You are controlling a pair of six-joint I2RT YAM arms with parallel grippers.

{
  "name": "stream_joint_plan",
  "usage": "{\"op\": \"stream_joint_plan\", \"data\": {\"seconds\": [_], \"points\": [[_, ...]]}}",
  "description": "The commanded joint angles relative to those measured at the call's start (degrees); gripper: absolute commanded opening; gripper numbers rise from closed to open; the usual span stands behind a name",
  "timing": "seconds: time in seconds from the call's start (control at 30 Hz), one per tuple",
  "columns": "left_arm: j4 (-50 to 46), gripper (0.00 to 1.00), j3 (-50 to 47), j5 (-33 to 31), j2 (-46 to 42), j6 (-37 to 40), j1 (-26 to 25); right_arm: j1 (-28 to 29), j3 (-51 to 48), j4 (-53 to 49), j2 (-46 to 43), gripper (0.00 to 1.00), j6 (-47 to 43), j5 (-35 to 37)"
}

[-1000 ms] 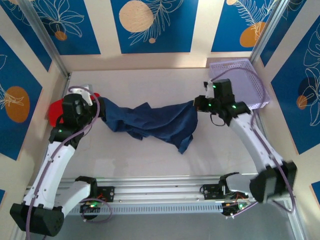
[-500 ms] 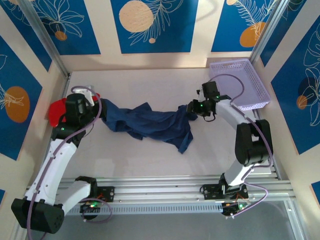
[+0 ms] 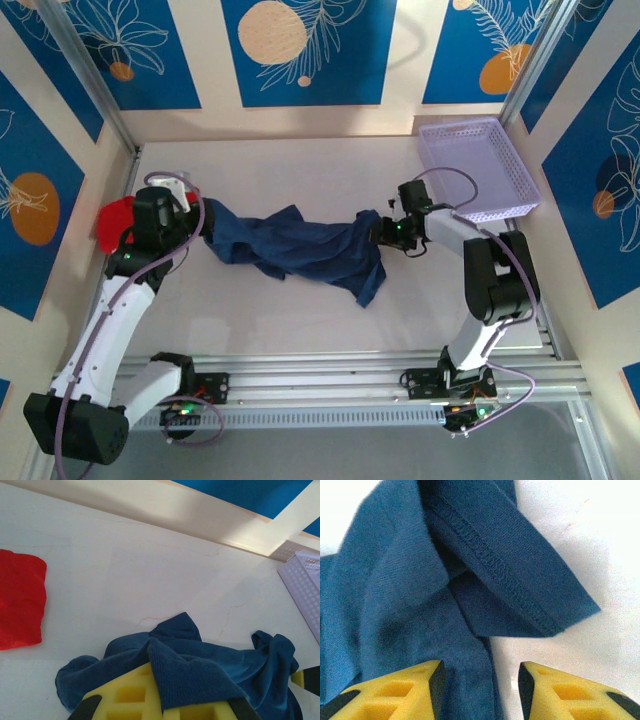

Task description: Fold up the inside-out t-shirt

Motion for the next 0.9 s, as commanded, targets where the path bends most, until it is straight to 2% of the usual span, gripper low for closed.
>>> {"op": "stream_joint_plan", "data": {"seconds": [0.0,0.33,0.43,0.87], "points": [[1.5,0.00,-0.3,1.3,-0.8,0.0,0.6,0.8,2.4,1.1,2.3,0.46,0.7,-1.7],[1.6,0.00,-0.5,0.9,-1.0,0.4,0.6,2.0,4.2,2.0,5.5,0.46,0.5,-2.5],[1.6,0.00,-0.5,0.8,-1.0,0.5,0.6,2.2,4.6,2.2,5.9,0.44,0.5,-2.6],[1.4,0.00,-0.6,0.6,-0.9,0.6,0.6,2.3,2.7,1.2,0.7,0.07,0.7,-1.9]]}}
